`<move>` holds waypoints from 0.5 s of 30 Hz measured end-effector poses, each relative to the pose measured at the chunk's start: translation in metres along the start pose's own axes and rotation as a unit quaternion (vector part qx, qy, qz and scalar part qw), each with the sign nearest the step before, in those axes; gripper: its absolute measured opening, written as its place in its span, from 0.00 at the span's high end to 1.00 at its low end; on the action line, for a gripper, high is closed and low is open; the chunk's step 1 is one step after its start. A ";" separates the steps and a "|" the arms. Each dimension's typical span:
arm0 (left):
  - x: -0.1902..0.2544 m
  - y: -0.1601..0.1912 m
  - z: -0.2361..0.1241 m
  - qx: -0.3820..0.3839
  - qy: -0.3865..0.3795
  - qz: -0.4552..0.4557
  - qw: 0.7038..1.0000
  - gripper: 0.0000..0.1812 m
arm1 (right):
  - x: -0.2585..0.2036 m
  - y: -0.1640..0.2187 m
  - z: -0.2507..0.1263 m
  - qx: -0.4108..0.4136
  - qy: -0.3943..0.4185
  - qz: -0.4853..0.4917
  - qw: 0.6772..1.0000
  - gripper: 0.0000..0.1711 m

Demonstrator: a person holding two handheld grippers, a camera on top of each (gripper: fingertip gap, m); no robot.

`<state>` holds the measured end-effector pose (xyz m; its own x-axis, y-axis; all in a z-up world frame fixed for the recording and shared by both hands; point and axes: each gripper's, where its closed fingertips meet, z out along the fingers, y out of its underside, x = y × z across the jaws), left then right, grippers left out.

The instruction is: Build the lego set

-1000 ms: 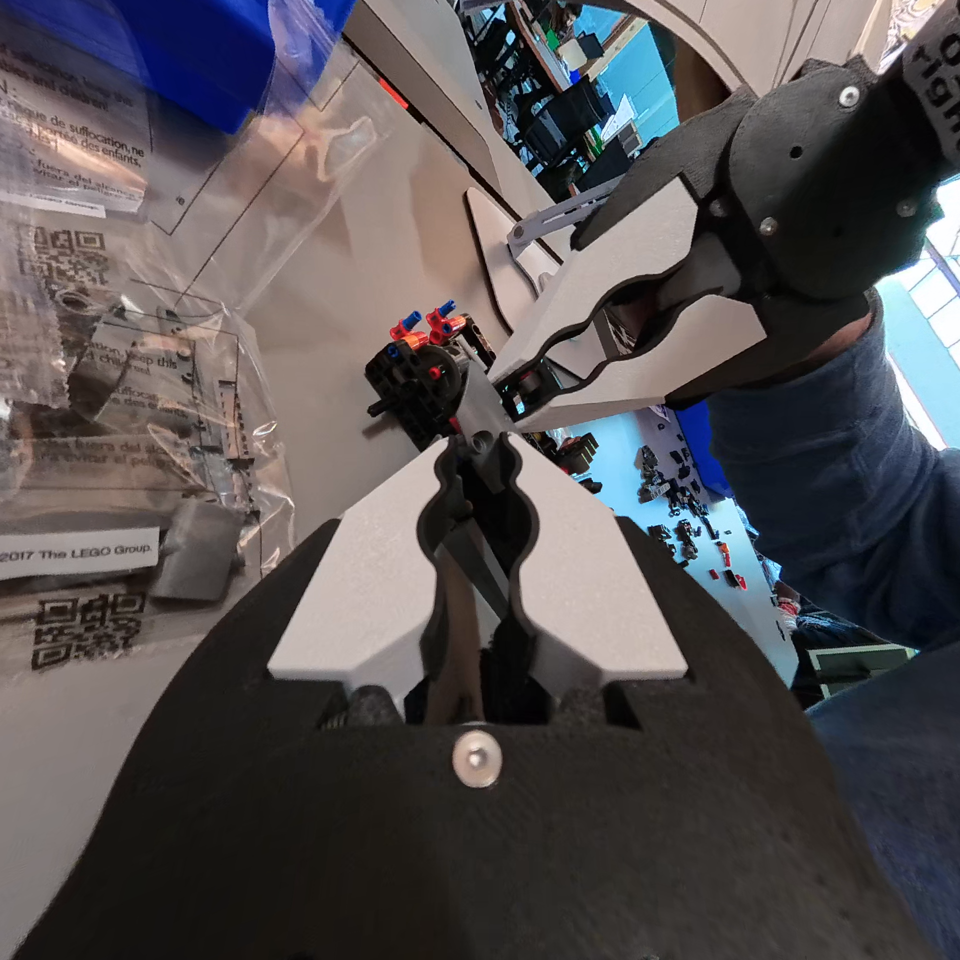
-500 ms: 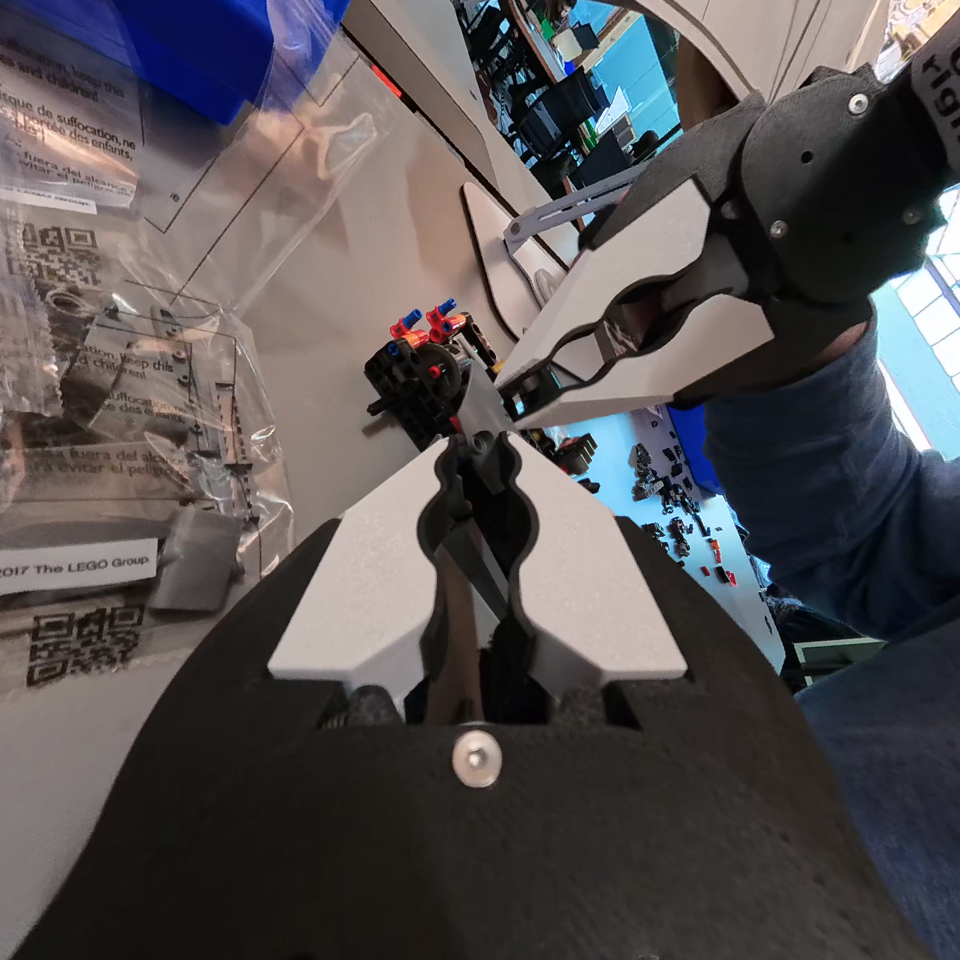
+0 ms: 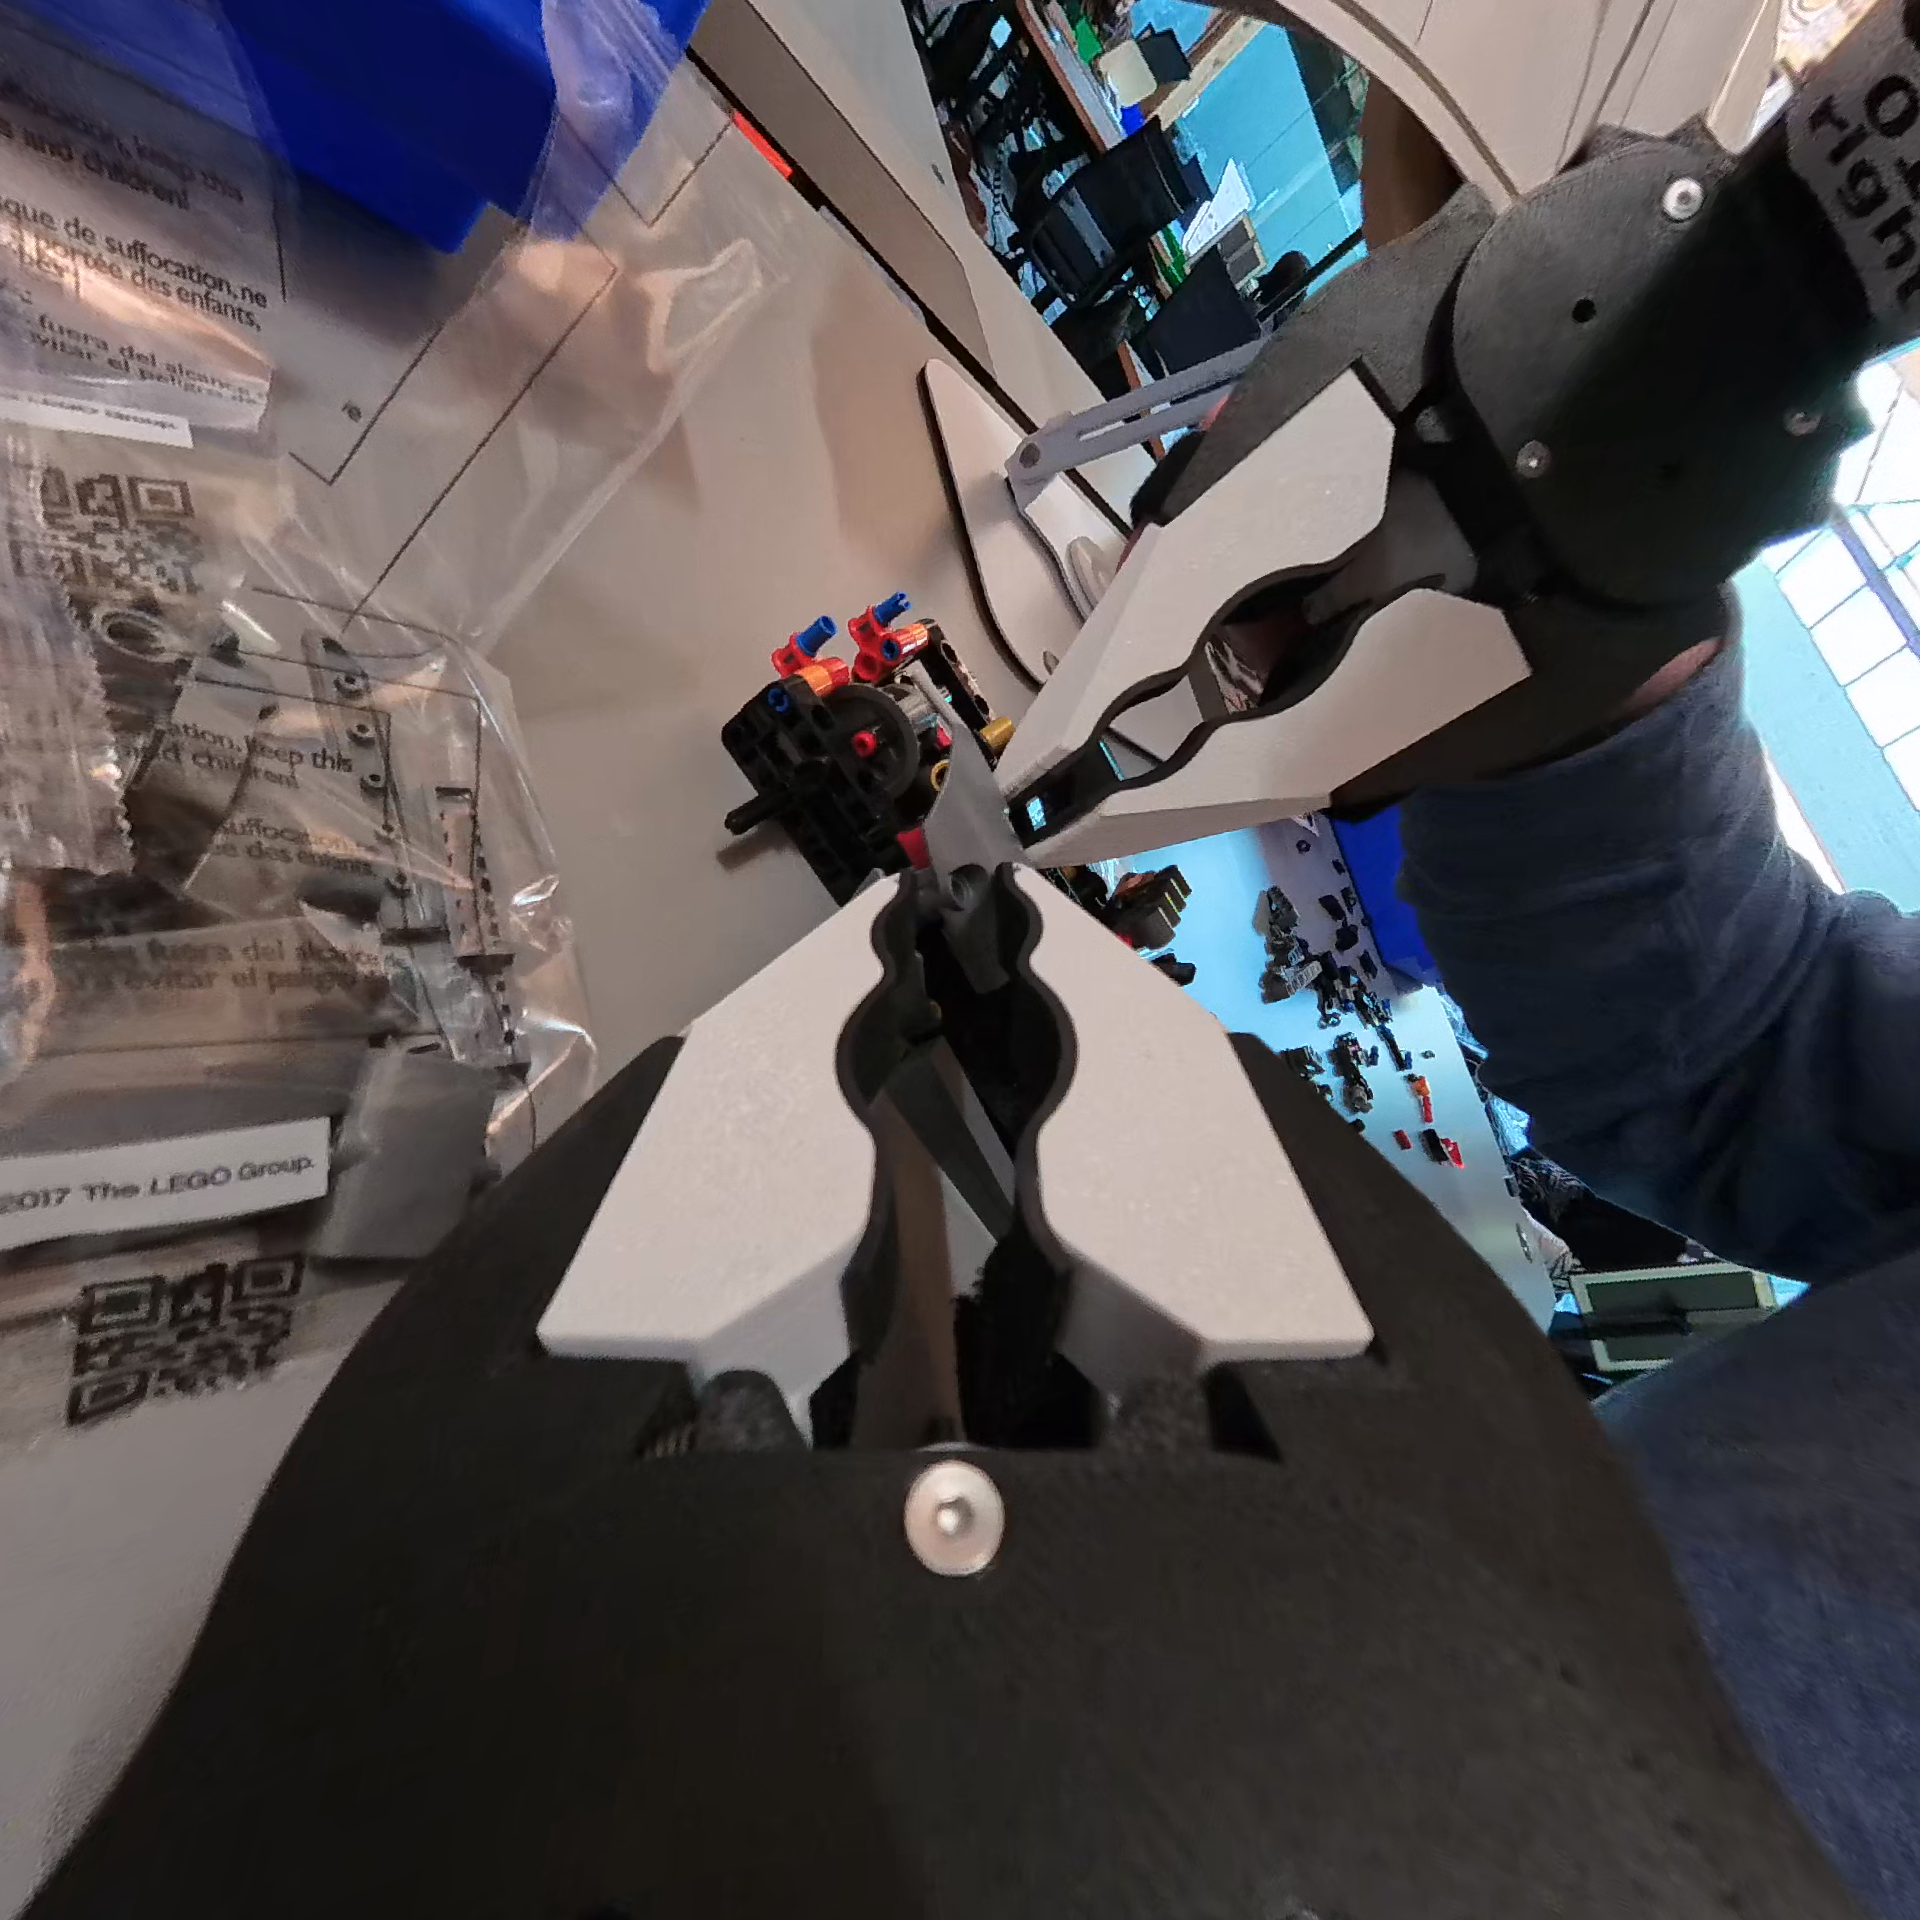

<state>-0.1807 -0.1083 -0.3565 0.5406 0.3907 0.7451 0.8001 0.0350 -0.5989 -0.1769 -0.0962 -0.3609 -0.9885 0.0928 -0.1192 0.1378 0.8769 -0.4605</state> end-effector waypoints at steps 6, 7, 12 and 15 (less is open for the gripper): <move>0.000 0.000 -0.001 0.000 0.007 -0.012 1.000 0.93 | 0.001 -0.004 -0.005 0.008 -0.008 0.008 1.000 0.97; 0.000 -0.001 -0.001 0.001 0.008 -0.013 1.000 0.93 | 0.001 -0.004 -0.006 0.012 -0.004 0.008 1.000 0.97; 0.002 -0.007 -0.006 0.021 0.026 -0.027 0.999 0.92 | 0.001 -0.002 -0.002 0.016 0.011 0.005 1.000 0.98; -0.002 -0.010 -0.007 0.023 0.018 -0.019 0.999 0.93 | 0.002 -0.003 -0.004 0.021 0.011 0.007 1.000 0.98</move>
<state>-0.1873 -0.1161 -0.3497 0.5197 0.3542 0.7775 0.8082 0.0913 -0.5818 -0.1792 -0.0965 -0.3566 -0.9874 0.1159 -0.1079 0.1545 0.8549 -0.4953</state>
